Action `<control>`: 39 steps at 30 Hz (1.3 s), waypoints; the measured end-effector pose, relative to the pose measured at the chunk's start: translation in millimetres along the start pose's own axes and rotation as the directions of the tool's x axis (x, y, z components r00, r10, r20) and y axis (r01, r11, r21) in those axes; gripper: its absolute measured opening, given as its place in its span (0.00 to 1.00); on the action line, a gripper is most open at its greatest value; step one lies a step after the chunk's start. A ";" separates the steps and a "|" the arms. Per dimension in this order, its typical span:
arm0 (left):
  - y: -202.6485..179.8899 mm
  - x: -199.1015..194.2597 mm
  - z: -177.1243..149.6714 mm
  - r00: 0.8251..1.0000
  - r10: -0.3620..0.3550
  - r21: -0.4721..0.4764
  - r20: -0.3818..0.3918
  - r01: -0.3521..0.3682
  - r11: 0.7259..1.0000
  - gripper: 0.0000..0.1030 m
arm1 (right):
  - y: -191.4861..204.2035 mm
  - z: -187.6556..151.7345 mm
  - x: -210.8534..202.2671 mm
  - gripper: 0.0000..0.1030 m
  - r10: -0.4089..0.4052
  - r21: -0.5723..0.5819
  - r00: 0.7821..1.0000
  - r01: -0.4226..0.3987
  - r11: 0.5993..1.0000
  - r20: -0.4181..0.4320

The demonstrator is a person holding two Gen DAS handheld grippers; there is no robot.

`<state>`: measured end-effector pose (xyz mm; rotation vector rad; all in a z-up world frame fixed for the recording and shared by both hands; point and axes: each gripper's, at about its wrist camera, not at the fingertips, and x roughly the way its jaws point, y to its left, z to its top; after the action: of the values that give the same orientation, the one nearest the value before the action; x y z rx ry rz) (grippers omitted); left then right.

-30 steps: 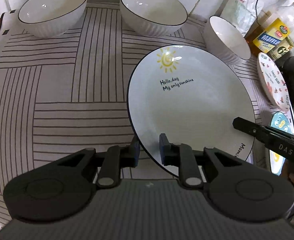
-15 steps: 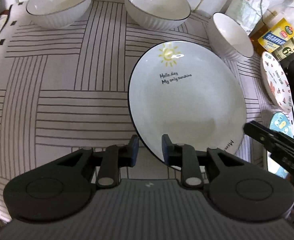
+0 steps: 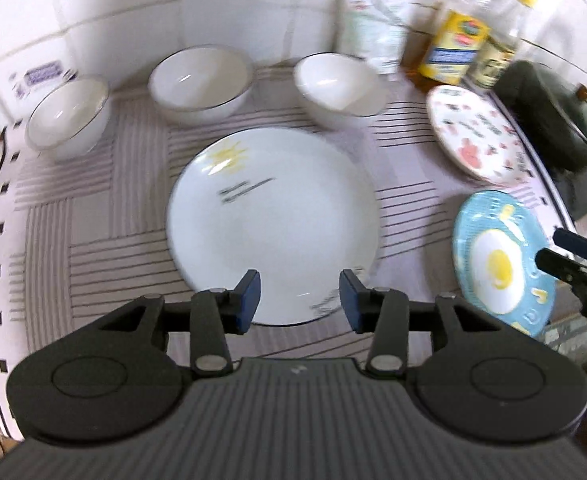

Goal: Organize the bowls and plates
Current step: 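Grasp the rim of the blue egg-print plate with the left tool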

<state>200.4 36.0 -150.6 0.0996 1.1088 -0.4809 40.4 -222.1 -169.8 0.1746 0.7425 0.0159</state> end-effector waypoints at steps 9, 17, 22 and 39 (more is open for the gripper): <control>-78.4 9.2 2.3 0.999 -0.036 0.061 -0.010 0.037 0.997 0.51 | -64.1 -15.1 -29.7 0.60 -0.061 0.016 0.998 0.061 0.998 0.006; -127.6 52.0 -3.1 0.995 -0.040 0.070 -0.095 0.047 0.996 0.59 | -112.4 -39.3 -23.5 0.60 -0.071 0.076 0.997 0.073 0.994 -0.023; -148.3 90.4 -10.8 0.984 -0.031 0.099 -0.174 0.049 0.994 0.65 | -148.4 -55.1 -16.2 0.60 0.033 0.239 0.999 -0.023 0.971 -0.038; -157.8 133.3 -9.2 0.968 -0.090 0.025 -0.233 0.099 0.995 0.23 | -184.4 -82.0 19.4 0.32 0.154 0.405 0.987 -0.122 0.906 -0.048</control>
<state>173.8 -145.1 -246.6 0.1379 1.3386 -0.5857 -9.3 -389.8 -272.3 0.6234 0.8053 0.0054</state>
